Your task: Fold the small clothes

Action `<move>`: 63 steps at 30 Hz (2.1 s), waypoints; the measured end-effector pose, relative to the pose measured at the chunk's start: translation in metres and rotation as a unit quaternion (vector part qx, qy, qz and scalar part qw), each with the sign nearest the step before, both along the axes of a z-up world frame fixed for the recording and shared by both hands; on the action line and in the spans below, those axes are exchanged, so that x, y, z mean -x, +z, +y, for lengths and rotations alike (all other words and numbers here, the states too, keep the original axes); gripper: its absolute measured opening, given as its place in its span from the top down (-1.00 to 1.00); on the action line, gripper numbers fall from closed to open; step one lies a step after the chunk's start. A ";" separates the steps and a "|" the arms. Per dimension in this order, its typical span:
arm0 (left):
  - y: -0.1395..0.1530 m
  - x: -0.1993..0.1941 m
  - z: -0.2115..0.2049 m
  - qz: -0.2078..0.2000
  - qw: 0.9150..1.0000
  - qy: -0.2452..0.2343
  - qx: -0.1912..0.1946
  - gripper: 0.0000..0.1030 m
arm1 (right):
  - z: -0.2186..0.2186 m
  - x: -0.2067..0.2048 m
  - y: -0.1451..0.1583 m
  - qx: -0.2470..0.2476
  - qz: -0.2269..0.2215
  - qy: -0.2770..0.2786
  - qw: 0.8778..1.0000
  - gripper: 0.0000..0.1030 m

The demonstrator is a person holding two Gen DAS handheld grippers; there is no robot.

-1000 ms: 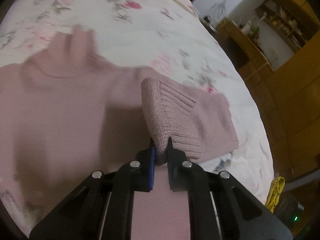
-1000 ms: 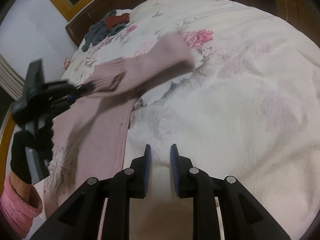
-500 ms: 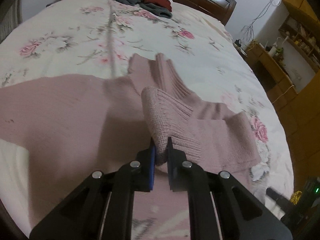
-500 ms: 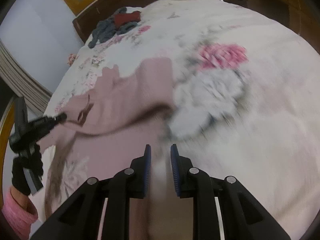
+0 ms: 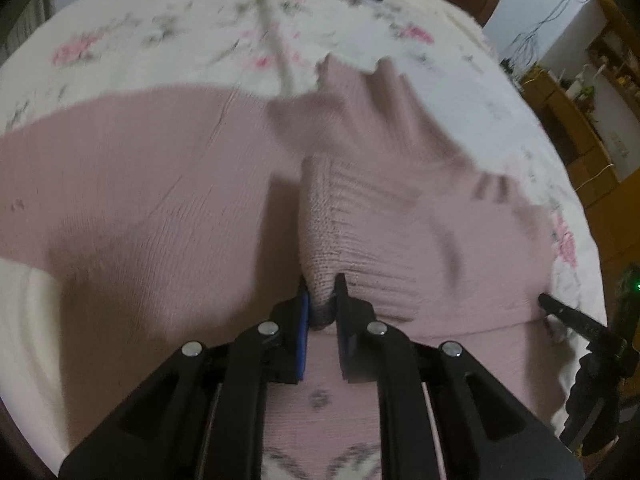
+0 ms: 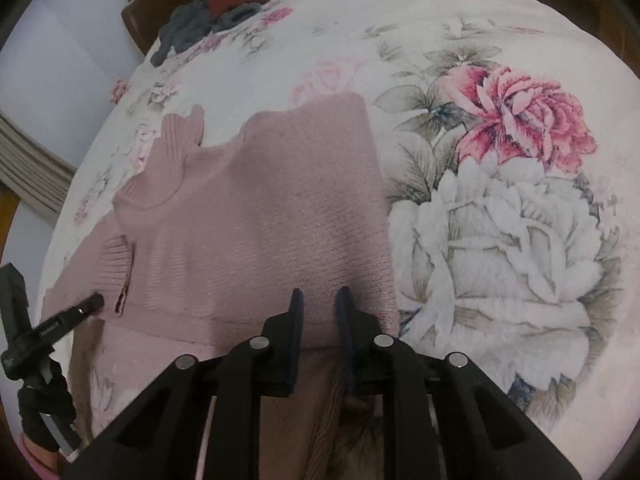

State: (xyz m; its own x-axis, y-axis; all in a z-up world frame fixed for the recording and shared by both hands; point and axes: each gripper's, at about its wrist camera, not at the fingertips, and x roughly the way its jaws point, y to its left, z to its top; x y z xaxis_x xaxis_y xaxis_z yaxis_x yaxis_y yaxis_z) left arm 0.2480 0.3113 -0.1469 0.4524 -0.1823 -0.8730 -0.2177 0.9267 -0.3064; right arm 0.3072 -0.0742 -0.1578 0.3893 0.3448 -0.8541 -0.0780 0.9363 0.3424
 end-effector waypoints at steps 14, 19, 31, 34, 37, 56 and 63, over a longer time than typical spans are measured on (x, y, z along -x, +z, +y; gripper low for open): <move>0.052 0.008 -0.056 -0.063 0.986 -0.101 -0.117 -0.33 | 0.036 0.014 0.038 -0.022 -0.011 0.038 0.999 0.37; 0.018 -0.016 -0.084 -0.003 0.984 -0.133 -0.123 -0.42 | 0.045 0.003 0.021 -0.018 0.015 0.031 0.999 0.36; 0.009 -0.016 -0.042 0.006 0.993 -0.079 -0.087 0.82 | 0.045 0.002 0.001 -0.023 0.025 0.023 0.999 0.37; 0.027 -0.005 -0.019 -0.026 0.996 -0.050 -0.069 0.83 | 0.048 0.001 0.001 -0.015 0.022 0.025 0.999 0.37; 0.041 0.009 0.005 -0.050 0.996 -0.028 -0.071 0.83 | 0.050 0.000 0.000 -0.012 0.022 0.027 0.999 0.36; -0.006 0.011 0.095 -0.024 0.994 0.014 0.105 -0.11 | 0.048 0.002 -0.003 -0.013 0.017 0.028 0.999 0.36; -0.001 -0.010 0.087 -0.020 0.997 0.014 0.073 0.88 | 0.050 0.008 0.007 -0.002 0.006 0.031 0.999 0.33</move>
State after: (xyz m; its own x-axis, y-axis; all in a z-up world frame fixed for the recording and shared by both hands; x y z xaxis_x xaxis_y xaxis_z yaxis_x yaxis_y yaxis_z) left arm 0.2581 0.3980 -0.1477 0.4926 -0.2929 -0.8195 -0.2285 0.8651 -0.4465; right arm 0.2993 -0.0242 -0.1504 0.3557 0.3723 -0.8572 -0.1323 0.9280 0.3482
